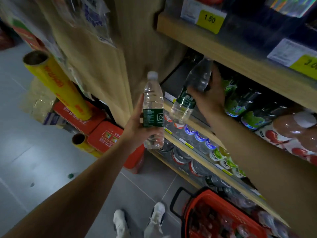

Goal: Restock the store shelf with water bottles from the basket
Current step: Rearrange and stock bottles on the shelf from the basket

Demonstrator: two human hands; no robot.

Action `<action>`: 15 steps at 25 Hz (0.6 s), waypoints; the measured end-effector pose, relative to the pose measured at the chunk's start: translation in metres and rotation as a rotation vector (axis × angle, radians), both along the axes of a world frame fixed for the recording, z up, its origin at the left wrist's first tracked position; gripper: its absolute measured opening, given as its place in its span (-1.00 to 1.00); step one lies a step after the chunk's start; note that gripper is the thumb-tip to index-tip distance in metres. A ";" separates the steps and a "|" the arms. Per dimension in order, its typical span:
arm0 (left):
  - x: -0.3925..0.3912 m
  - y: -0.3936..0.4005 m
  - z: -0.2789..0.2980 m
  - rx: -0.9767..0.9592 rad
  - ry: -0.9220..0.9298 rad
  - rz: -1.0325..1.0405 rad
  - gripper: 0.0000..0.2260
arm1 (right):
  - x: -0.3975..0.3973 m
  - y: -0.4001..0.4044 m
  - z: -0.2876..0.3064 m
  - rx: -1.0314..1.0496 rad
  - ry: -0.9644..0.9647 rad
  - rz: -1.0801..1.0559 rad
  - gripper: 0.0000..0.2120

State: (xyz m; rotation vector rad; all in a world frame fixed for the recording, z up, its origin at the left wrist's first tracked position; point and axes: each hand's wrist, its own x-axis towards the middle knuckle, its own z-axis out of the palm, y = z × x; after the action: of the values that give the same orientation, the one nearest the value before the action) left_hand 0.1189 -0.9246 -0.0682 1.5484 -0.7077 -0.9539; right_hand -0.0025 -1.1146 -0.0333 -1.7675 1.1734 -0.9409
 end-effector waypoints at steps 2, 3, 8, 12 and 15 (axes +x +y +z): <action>0.011 -0.017 -0.006 0.008 0.009 0.008 0.07 | 0.017 -0.021 -0.004 -0.039 -0.039 -0.040 -0.25; 0.017 -0.026 -0.010 0.003 0.010 0.005 0.06 | 0.026 -0.028 -0.005 -0.057 -0.065 -0.068 -0.28; 0.040 -0.053 -0.028 -0.005 -0.036 -0.021 0.04 | 0.055 -0.043 -0.011 -0.189 -0.107 -0.254 -0.32; 0.044 -0.060 -0.046 -0.010 -0.086 -0.037 0.02 | 0.059 -0.050 -0.031 -0.279 -0.032 -0.232 -0.23; 0.047 -0.066 -0.058 -0.008 -0.114 -0.039 -0.02 | 0.056 -0.045 -0.046 -0.290 -0.015 -0.176 -0.16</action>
State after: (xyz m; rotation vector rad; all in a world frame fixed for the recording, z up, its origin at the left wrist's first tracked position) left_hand 0.1659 -0.9904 -0.1262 1.5962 -0.8237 -0.8956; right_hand 0.0539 -1.1601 -0.0794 -1.8991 1.2480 -1.2807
